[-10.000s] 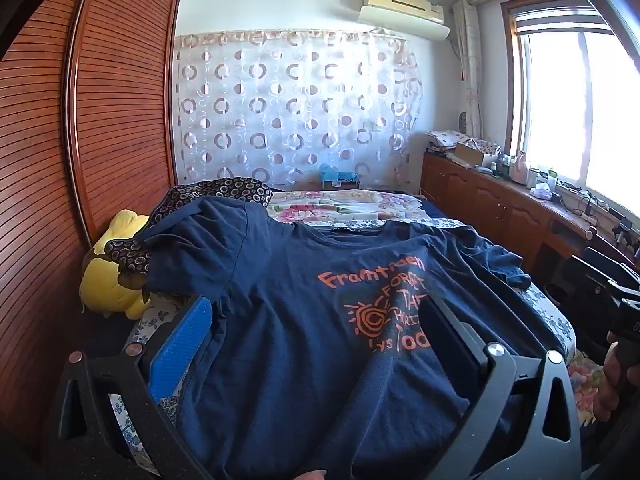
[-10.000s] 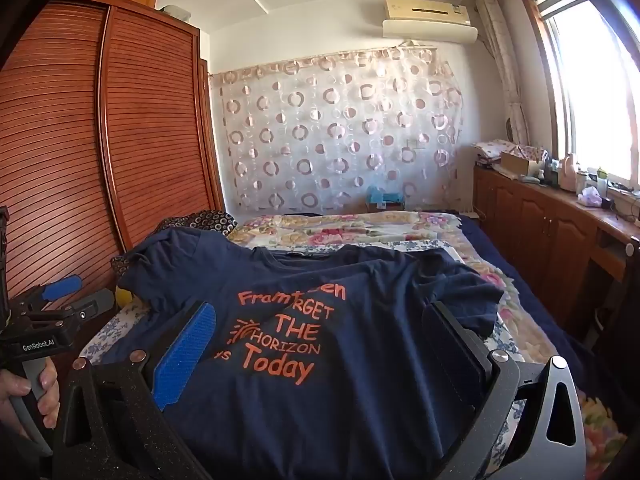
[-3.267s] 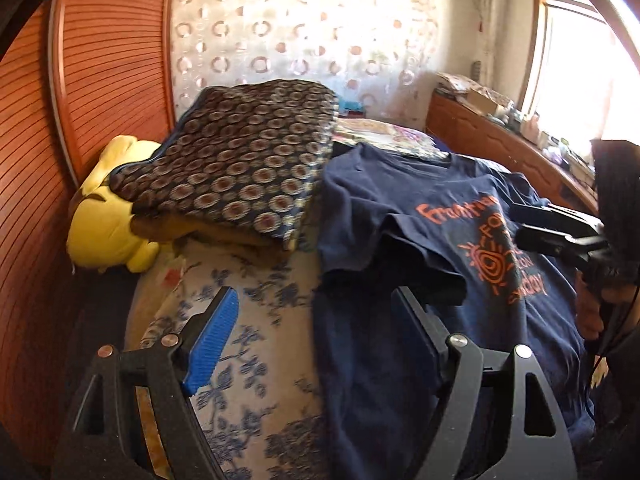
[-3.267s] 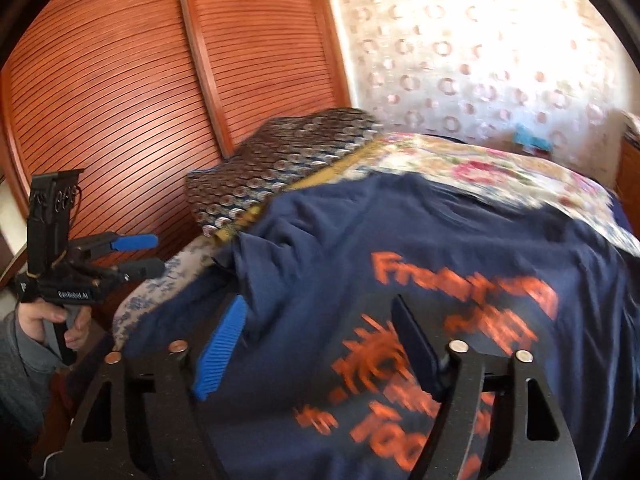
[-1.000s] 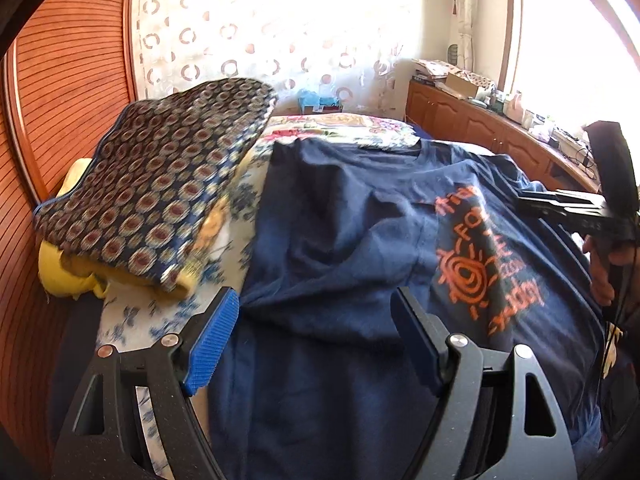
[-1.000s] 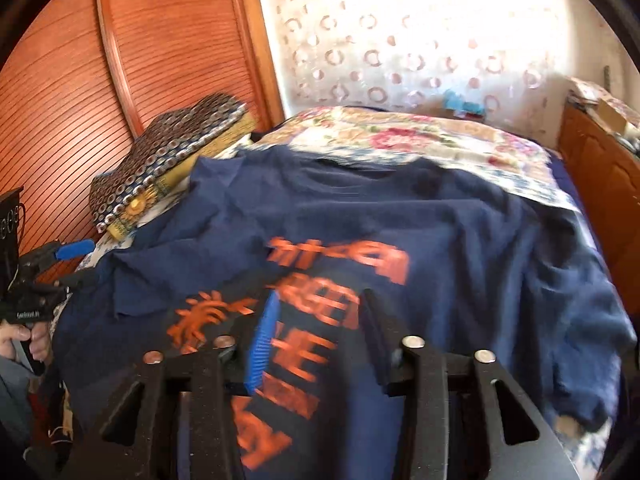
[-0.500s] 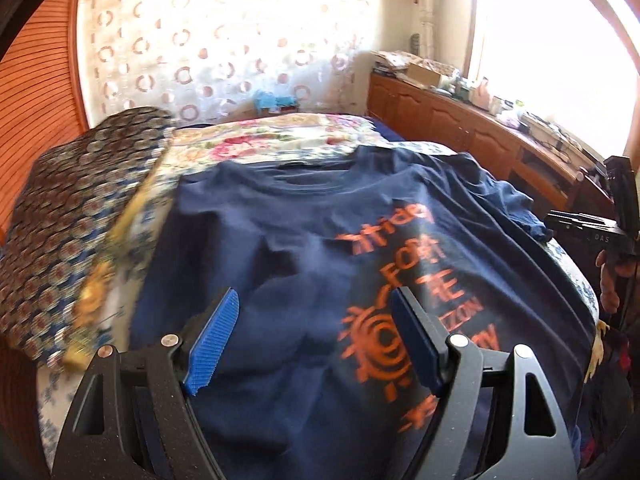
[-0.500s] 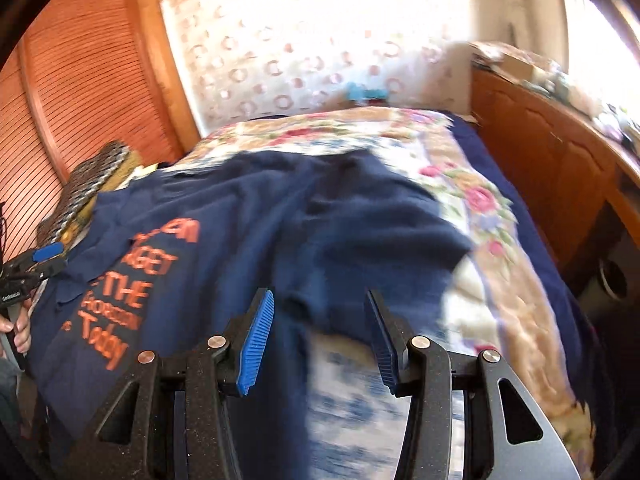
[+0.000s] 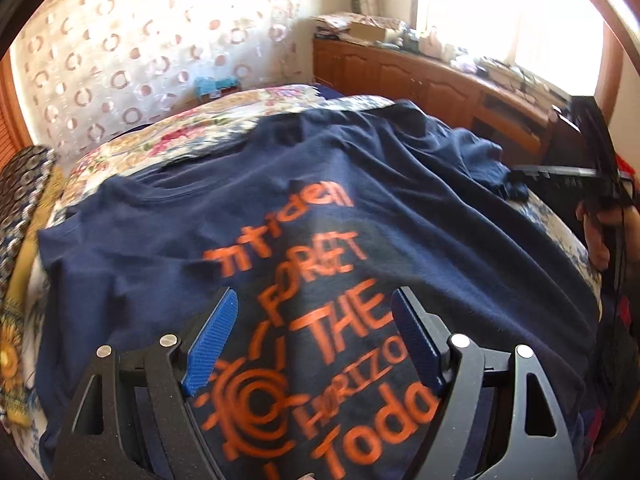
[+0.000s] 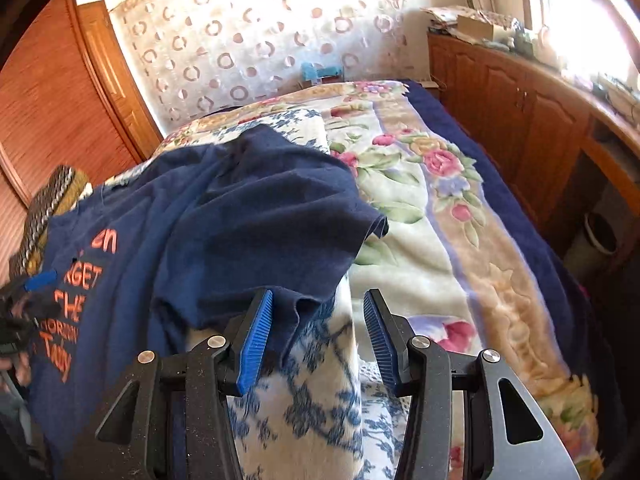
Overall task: Fold small clothes
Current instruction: 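Move the right gripper to the side edge of the navy T-shirt, then grasp the shirt side with the right gripper and fold it over the print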
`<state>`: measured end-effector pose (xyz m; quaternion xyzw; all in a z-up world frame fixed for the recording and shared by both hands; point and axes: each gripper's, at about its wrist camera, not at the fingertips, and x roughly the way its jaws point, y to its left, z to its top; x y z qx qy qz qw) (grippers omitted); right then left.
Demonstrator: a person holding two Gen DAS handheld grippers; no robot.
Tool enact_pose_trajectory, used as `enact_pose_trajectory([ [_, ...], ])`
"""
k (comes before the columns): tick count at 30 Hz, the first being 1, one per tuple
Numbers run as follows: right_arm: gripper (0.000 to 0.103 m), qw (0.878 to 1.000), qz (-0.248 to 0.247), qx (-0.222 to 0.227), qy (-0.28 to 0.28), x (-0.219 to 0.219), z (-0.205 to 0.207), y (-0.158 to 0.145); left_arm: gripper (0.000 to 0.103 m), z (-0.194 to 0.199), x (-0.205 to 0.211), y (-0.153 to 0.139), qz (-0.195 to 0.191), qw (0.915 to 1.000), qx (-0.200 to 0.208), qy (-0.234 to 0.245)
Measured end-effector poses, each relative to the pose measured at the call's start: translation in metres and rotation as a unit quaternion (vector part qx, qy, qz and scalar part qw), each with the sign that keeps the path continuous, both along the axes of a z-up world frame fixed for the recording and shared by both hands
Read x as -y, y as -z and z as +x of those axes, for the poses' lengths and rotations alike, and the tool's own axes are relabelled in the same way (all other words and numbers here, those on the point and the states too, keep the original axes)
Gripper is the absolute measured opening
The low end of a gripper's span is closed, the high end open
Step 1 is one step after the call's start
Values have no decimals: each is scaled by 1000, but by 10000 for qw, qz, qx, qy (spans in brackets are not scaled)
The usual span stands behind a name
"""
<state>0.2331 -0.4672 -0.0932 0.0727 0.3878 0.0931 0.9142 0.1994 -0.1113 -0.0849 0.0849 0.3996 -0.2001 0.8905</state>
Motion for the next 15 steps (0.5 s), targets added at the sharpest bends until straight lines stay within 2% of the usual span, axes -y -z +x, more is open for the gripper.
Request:
enact_pose_trajectory([
  [5,49,9995,286,-95,32,7,20,-6,81,7,14,14,160,9993,-291,148],
  [15,49,9962,729,-392,278,21,54,7,84,5,19,14,222,9992,-264,198],
])
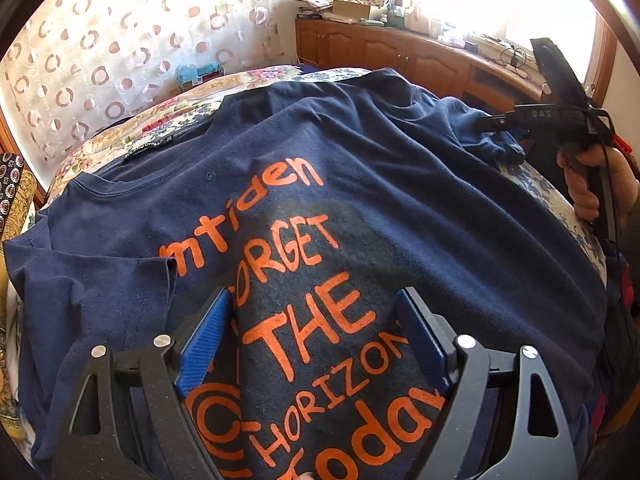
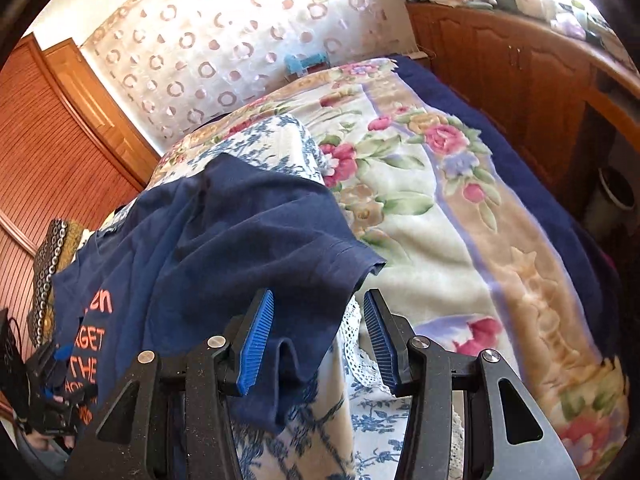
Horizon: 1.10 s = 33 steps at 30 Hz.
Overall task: Fold small clothes
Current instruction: 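Grasp the shirt side with the right gripper and fold it over the print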
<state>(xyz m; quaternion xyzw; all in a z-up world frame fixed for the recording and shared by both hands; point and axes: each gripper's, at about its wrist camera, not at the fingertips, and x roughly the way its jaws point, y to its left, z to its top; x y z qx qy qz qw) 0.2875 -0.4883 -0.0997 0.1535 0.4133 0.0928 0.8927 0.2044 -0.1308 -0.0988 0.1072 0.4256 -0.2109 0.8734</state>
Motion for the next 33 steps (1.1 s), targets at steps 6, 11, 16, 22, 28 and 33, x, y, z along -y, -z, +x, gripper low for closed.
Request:
enact_pose_trajectory([
  [6,29,9998,-169,69,-63,-5,6,-1,84,0,-1,0,0,10000,-1,-1],
  [11,7,9955,-760,550,-112,-22,-5,-22,84,0,0,0,1,10000,-2,-2],
  [16,6,9881,-721,1225,-590,-52,-24,-59,84,0,0,0,-5,10000,-3,-2],
  [22,6,9706,-393,1501,-1842,-122,-42,-88,84,-9,-18,-12,7,9995,219,-223],
  [28,46,9546,-603,1473,-2518,-172,-58,-85,84,-40,-50,-46,-371,9968,652,-261],
  [33,48,9656,-470,1411,-2134,-152,-54,-74,84,-54,-64,-53,-492,9952,783,-334],
])
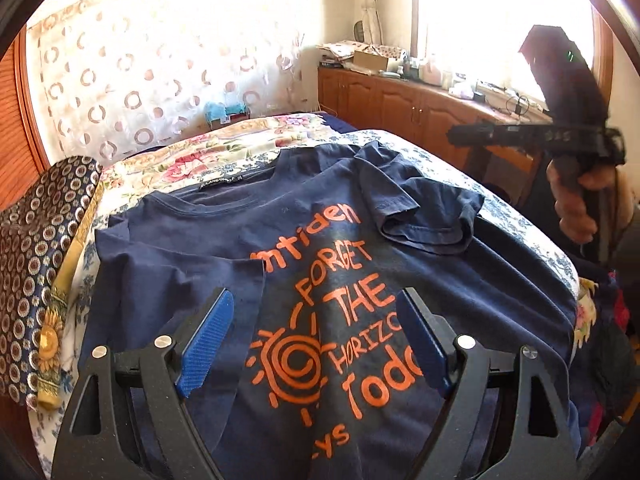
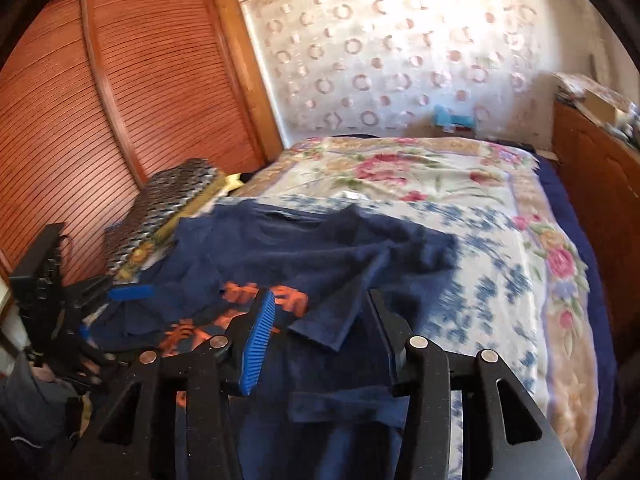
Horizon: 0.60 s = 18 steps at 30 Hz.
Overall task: Fold small clothes
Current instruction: 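Grasp the shirt side with the right gripper and fold it over the print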
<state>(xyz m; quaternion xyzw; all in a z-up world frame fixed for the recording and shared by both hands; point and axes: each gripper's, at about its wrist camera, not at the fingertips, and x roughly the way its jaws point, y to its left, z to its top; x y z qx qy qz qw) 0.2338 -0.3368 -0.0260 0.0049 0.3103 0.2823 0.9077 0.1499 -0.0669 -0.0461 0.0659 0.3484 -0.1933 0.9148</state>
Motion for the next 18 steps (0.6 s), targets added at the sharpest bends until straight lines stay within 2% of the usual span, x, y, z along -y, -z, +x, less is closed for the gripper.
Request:
enact_pose_trajectory([
  [5,48,9977,-318,-454,401,8,7,31,84,2,3,12,-44,9999,-64,-69],
  [8,48,9957,-570,-604,403,0,4,46,84,1,2,15,-173,9998,-69,-34],
  [12,48,9920,-947,-792,272,-12,-10,64,84,-4,3,14,-83,10000,-30,11],
  [18,48,9924,-895,-821,221,-8,-7,64,84,0,1,15,-137,9998,-94,-60],
])
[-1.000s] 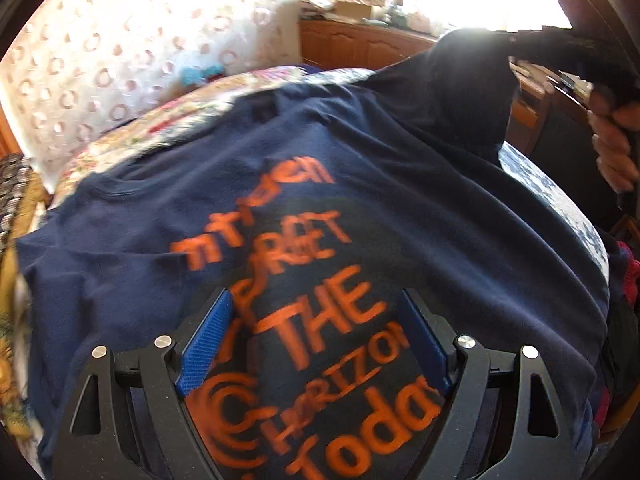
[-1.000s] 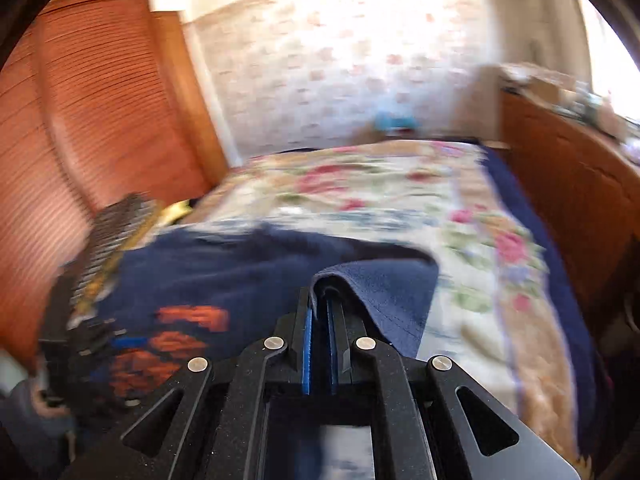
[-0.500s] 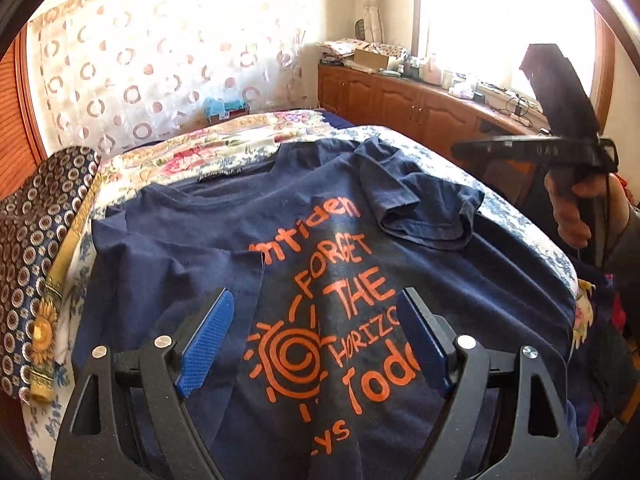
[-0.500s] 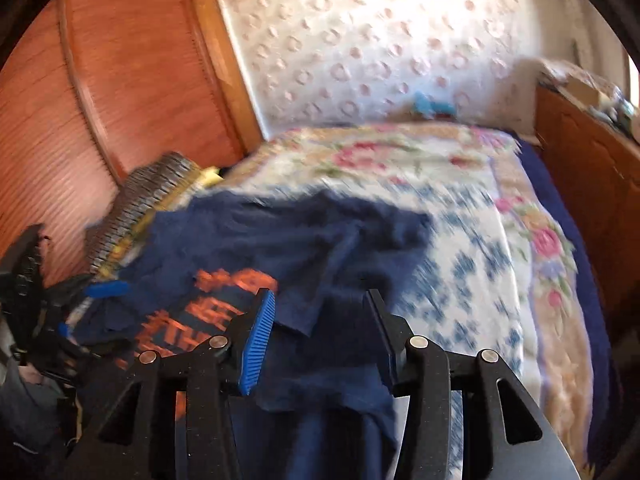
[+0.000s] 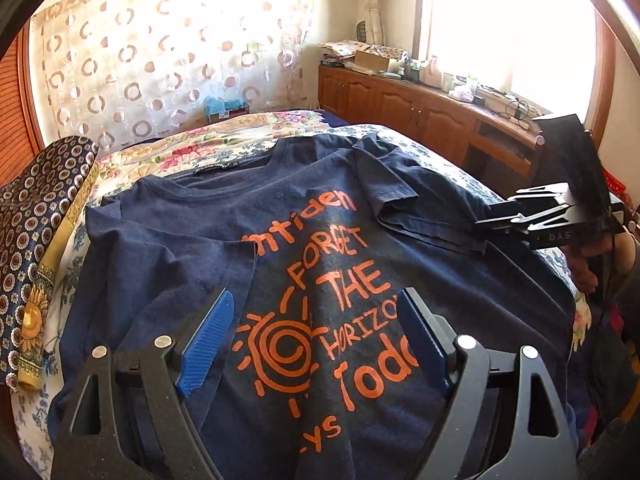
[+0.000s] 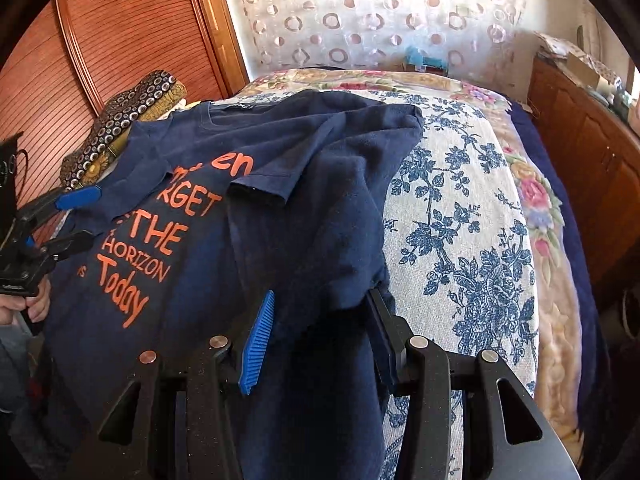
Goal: Fold small clothes
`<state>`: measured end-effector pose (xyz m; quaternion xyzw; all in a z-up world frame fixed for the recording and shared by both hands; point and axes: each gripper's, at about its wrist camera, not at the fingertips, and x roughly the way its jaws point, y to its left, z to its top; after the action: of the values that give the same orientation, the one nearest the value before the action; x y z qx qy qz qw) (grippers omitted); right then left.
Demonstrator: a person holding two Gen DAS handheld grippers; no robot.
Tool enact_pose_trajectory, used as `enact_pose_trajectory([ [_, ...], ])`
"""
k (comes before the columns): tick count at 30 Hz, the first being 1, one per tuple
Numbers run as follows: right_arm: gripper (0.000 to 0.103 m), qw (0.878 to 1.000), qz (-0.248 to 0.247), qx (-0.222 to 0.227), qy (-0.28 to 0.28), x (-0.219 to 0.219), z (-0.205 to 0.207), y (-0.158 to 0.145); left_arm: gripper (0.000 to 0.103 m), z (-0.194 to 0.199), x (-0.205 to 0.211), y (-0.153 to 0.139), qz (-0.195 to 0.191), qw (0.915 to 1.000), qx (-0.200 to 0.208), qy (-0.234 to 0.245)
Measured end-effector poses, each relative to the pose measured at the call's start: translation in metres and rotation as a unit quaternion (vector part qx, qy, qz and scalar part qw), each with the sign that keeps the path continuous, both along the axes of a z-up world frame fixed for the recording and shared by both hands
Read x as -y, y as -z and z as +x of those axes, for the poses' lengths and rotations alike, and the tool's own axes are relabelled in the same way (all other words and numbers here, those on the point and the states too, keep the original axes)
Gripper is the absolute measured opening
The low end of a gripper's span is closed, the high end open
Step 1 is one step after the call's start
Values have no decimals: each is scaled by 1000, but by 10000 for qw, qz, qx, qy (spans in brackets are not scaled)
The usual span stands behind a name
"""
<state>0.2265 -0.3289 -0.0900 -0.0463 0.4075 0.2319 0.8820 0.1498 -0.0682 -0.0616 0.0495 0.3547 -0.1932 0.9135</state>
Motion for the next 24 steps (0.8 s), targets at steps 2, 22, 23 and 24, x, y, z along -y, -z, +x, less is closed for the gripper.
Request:
enact_pose_trajectory([
  [2,48,9998,1,178,41,3,-4,-7,84,-1,-2,-1,-52,10000,-19,19],
  [22,10,9992,152,-295,233,-67,78,-11,84,-22,-48,-23,-336,9958,514,-685],
  [23,4,9994,125,-275,186,-72,80,-14,84,-22,-52,-22,-377,9954,501,-730],
  [24,4,9995,155,-247,132,-76,82,-17,84,-21,-57,-22,-421,9948,499,-784],
])
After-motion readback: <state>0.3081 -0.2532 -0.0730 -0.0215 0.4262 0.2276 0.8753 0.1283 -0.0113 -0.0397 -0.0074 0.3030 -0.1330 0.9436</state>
